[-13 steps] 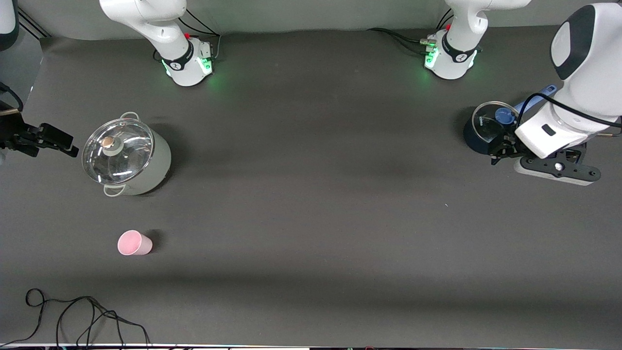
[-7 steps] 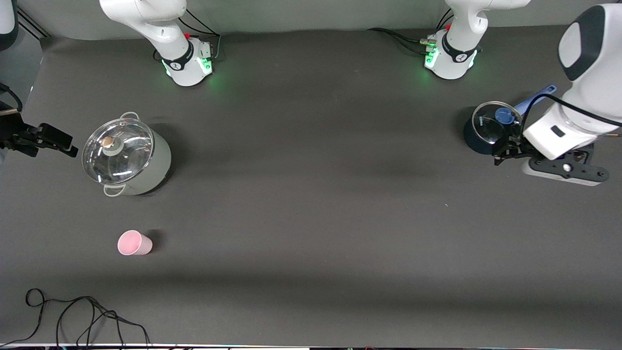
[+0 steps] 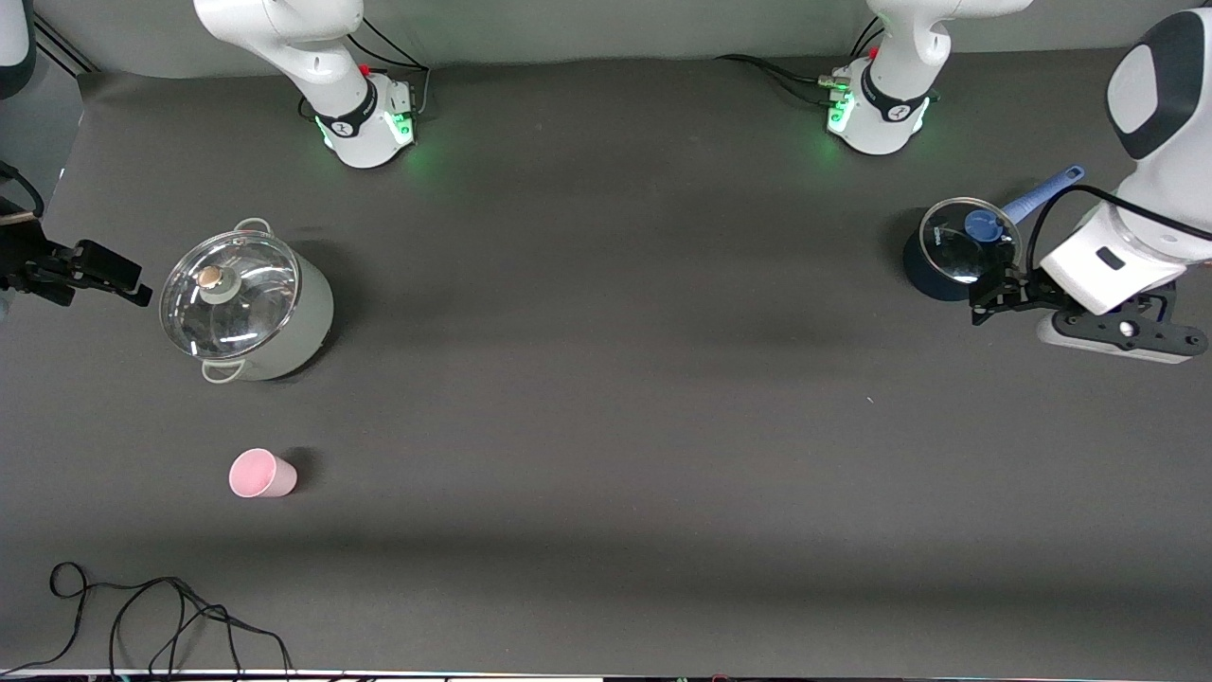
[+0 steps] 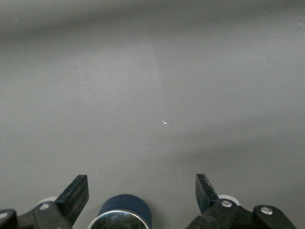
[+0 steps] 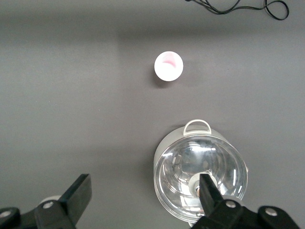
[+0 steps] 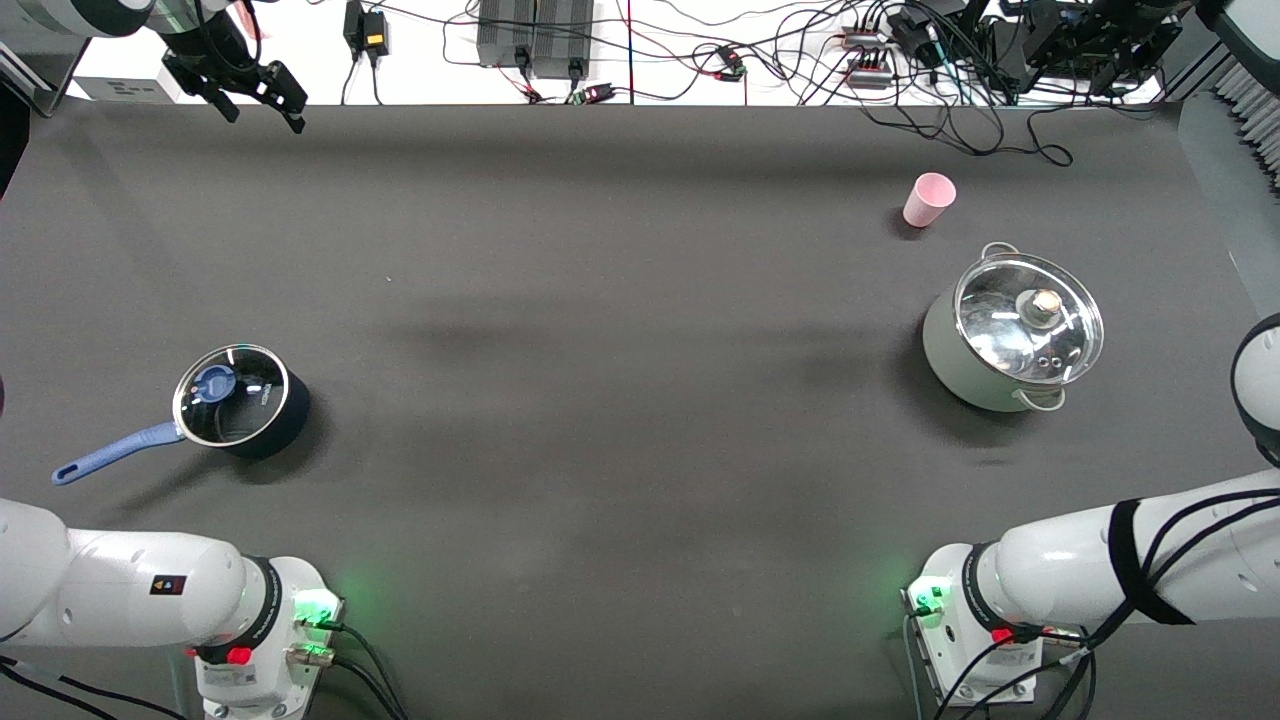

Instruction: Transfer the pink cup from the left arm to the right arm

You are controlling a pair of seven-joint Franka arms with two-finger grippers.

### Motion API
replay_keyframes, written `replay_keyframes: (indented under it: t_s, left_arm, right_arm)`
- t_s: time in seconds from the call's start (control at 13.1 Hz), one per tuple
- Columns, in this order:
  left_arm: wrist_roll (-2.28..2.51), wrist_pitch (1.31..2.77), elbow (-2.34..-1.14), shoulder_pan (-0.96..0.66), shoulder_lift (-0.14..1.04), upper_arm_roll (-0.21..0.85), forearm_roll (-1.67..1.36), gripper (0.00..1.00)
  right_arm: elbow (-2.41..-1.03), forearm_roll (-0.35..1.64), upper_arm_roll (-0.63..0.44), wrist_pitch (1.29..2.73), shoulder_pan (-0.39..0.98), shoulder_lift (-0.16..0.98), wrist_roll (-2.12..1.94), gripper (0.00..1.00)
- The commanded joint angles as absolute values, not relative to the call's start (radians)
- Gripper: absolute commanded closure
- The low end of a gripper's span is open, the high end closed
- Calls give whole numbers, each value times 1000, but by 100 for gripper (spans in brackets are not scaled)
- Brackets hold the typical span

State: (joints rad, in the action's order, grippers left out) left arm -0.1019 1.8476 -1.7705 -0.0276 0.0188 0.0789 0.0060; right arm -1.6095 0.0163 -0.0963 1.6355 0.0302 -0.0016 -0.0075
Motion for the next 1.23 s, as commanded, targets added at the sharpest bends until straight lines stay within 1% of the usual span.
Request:
replay_keyframes:
  t_s: [0.0,0.15,0.31,0.46,0.69,0.77,1.15]
  left_arm:
    - [-103,1868,-1782,-5,9,117,-6,0]
    - [-103,1868,-1781,49,8,184,-5,0]
    - [-101,1864,-1778,40,8,187,-2,0]
    - [-86,1832,-1735,37,18,187,-3,0]
    - [-62,1639,-1590,32,78,187,-2,0]
    - [-58,1606,-1573,32,84,187,2,0]
    - [-60,1623,-1586,26,86,187,9,0]
  right_arm:
    - [-1612,5,-100,1612,35,-14,-73,0]
    - [-1611,5,-101,1586,34,-14,-126,0]
    - [-1612,6,-100,1580,34,-14,-117,0]
    - [-1611,6,-100,1574,34,-14,-117,0]
    - [-1611,6,-100,1574,34,-12,-117,0]
    - [-1611,6,-100,1574,34,-12,-117,0]
    - [-1611,5,-100,1574,34,-11,-117,0]
